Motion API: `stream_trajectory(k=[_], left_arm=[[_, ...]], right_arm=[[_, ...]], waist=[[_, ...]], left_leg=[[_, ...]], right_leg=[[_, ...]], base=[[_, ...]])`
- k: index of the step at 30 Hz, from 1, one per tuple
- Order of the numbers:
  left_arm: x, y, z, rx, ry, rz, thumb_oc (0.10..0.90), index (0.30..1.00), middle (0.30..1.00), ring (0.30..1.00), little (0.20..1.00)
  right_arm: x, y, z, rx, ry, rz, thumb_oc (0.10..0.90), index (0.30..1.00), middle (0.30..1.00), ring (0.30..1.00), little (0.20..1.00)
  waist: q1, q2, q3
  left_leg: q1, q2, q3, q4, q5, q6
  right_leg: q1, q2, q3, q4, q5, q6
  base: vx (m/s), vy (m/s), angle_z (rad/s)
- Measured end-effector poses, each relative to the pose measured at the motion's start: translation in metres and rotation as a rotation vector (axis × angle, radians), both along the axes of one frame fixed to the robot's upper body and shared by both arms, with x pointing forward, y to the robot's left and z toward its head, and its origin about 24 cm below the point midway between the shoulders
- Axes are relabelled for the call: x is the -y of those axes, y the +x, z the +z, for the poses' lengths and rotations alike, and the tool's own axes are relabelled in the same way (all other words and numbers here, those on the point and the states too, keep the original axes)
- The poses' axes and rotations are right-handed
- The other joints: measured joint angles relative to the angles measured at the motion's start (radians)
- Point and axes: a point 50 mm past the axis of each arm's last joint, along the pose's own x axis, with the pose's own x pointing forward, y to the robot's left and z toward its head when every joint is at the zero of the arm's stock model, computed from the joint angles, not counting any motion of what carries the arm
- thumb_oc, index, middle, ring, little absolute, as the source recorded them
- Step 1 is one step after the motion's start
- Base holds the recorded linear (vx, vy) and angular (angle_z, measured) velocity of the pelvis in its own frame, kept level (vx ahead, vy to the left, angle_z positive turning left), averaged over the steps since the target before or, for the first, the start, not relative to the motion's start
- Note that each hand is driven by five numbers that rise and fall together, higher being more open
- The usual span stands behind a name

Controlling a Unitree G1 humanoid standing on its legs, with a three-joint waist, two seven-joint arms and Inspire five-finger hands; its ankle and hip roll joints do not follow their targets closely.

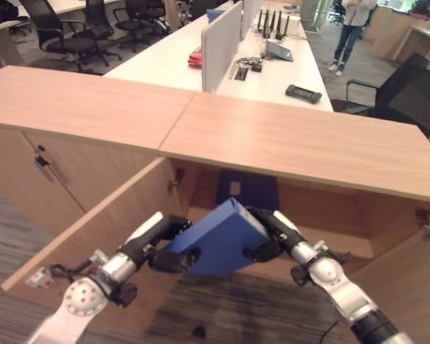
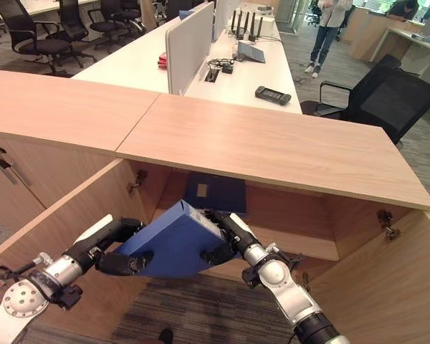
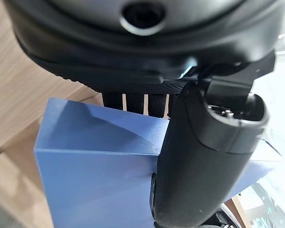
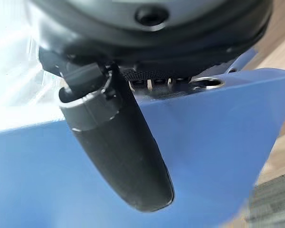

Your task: Put the empty folder in the office cabinet

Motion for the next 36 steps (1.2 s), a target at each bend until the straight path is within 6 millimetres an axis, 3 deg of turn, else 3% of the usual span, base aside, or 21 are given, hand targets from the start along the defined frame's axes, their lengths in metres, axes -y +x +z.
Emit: stream_trajectory(k=[1,2,4,5,8,15,21,25,27,28,33,36], left_arm=[[0.001,0.001,0.003,0.011,0.009,-0.009,0.400,0.300,0.300,0.300,0.300],[0.001,0.002,0.008,0.028,0.027,-0.023,0.400,0.300,0.300,0.300,0.300],[0.002,0.009,0.020,0.071,0.057,-0.042,0.400,0.300,0.300,0.300,0.300],[0.002,0.011,0.022,0.080,0.060,-0.045,0.400,0.300,0.300,0.300,0.300],[0.004,0.015,0.027,0.101,0.060,-0.054,0.400,0.300,0.300,0.300,0.300],[0.007,0.019,0.019,0.044,0.085,-0.064,0.400,0.300,0.300,0.300,0.300],[0.011,0.017,0.005,-0.034,0.097,-0.099,0.400,0.300,0.300,0.300,0.300],[0.015,0.013,-0.004,-0.073,0.150,-0.146,0.400,0.300,0.300,0.300,0.300],[0.015,0.012,-0.005,-0.079,0.165,-0.155,0.580,0.571,0.571,0.571,0.571],[0.015,0.012,-0.005,-0.084,0.170,-0.160,0.800,0.900,0.900,0.900,0.900],[0.019,0.012,-0.005,-0.075,0.125,-0.156,0.800,0.900,0.900,0.900,0.900],[0.031,0.015,0.001,0.003,-0.192,-0.087,0.800,0.900,0.900,0.900,0.900]], right_arm=[[0.000,0.001,0.002,0.002,-0.005,0.008,0.800,0.900,0.900,0.900,0.900],[-0.003,0.003,0.003,-0.003,0.001,0.030,0.729,0.794,0.794,0.794,0.794],[-0.005,0.010,0.007,-0.014,0.003,0.059,0.558,0.538,0.538,0.538,0.538],[-0.005,0.013,0.008,-0.026,0.021,0.063,0.408,0.312,0.312,0.312,0.312],[-0.007,0.016,0.003,-0.084,0.065,0.069,0.400,0.300,0.300,0.300,0.300],[-0.011,0.004,-0.033,-0.300,0.179,0.052,0.400,0.300,0.300,0.300,0.300],[-0.006,-0.031,-0.064,-0.476,0.312,-0.018,0.400,0.300,0.300,0.300,0.300],[-0.010,-0.068,-0.089,-0.617,0.432,-0.092,0.400,0.300,0.300,0.300,0.300],[-0.011,-0.076,-0.094,-0.649,0.466,-0.117,0.400,0.300,0.300,0.300,0.300],[-0.011,-0.080,-0.096,-0.665,0.479,-0.123,0.400,0.300,0.300,0.300,0.300],[-0.016,-0.095,-0.110,-0.753,0.574,-0.204,0.400,0.300,0.300,0.300,0.300],[-0.026,-0.109,-0.122,-0.834,0.714,-0.312,0.400,0.300,0.300,0.300,0.300]], waist=[[0.001,-0.002,0.000],[0.003,-0.006,-0.001],[0.004,-0.016,0.000],[0.005,-0.019,0.000],[0.009,-0.029,0.000],[0.032,-0.035,-0.001],[0.034,-0.036,-0.001],[0.019,-0.032,0.002],[0.018,-0.031,0.001],[0.017,-0.030,0.002],[0.021,-0.030,0.000],[0.021,-0.029,0.000]], left_leg=[[0.000,0.000,0.000,0.000,0.000,0.000],[0.000,-0.001,0.000,0.000,0.000,0.000],[0.000,0.000,-0.001,0.000,0.000,-0.001],[0.000,0.000,0.000,0.000,0.000,-0.001],[-0.001,0.000,0.000,0.000,0.000,-0.001],[-0.002,-0.001,-0.004,0.001,0.002,-0.003],[-0.004,-0.002,-0.008,0.001,0.004,-0.004],[-0.006,-0.001,-0.008,0.001,0.006,-0.004],[-0.005,-0.001,-0.008,0.001,0.006,-0.004],[-0.006,0.000,-0.009,0.001,0.006,-0.004],[-0.006,-0.001,-0.009,0.001,0.006,-0.004],[-0.006,-0.002,-0.009,0.000,0.006,-0.004]], right_leg=[[0.000,0.000,0.000,0.000,0.000,0.000],[0.000,-0.001,-0.001,0.000,0.000,0.000],[0.000,-0.001,-0.001,0.000,0.000,0.000],[0.000,-0.001,0.000,0.000,0.000,0.000],[-0.001,-0.001,-0.001,0.000,0.000,0.000],[0.001,-0.001,-0.006,-0.001,0.000,0.000],[0.001,0.000,-0.010,-0.005,0.000,0.000],[-0.001,0.000,-0.011,-0.001,0.000,0.000],[-0.001,0.001,-0.012,-0.001,0.000,0.000],[-0.001,0.001,-0.012,-0.001,0.000,0.000],[0.000,0.000,-0.012,0.000,0.000,0.000],[0.000,-0.001,-0.013,0.000,0.000,0.000]], base=[[0.00,0.000,0.00],[0.00,0.000,0.00],[0.00,0.000,0.00],[0.00,0.000,0.00],[0.00,0.000,0.00],[0.00,-0.004,0.02],[0.00,0.000,0.00],[0.00,0.000,0.00],[0.00,0.000,0.00],[0.00,0.000,0.00],[0.00,0.000,0.00],[0.00,0.000,0.00]])
